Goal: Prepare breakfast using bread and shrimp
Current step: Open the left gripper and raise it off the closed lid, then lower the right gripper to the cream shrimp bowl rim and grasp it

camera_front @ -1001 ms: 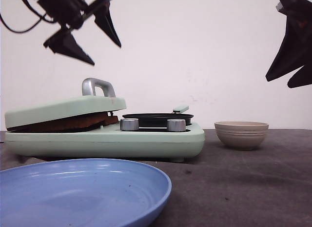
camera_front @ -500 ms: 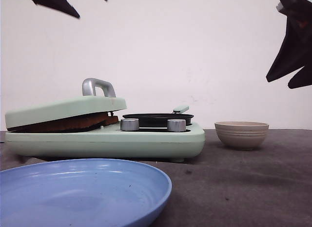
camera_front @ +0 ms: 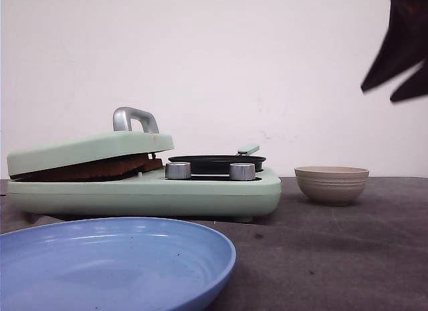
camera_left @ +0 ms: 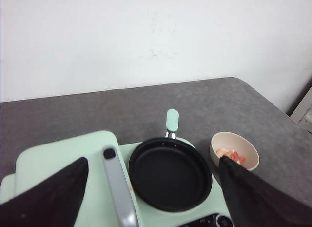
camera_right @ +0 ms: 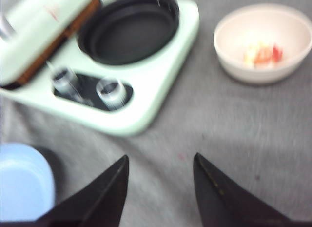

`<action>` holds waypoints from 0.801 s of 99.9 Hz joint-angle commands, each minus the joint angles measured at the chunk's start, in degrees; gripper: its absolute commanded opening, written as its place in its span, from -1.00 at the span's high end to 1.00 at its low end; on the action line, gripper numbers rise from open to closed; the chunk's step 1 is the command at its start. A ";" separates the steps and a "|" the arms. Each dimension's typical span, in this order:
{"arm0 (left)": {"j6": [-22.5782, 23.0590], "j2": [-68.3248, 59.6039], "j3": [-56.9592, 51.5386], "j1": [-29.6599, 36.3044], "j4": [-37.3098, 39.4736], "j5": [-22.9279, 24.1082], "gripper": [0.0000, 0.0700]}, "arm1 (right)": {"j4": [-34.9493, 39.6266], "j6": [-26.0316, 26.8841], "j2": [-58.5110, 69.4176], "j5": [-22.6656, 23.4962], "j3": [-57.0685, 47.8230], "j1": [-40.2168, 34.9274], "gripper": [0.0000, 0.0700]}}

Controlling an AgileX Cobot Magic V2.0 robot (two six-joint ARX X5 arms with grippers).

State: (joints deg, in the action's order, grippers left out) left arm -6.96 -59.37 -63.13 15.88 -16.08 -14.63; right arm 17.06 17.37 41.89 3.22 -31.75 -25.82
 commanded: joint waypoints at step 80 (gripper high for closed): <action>4.87 34.86 21.20 0.11 -10.58 8.52 0.00 | 24.17 -11.21 45.00 1.46 -46.34 16.94 0.07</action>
State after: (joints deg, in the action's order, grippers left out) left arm -3.18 -25.04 -41.85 15.88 -25.36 -6.33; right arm 41.30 7.18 83.29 4.51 -75.50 -9.34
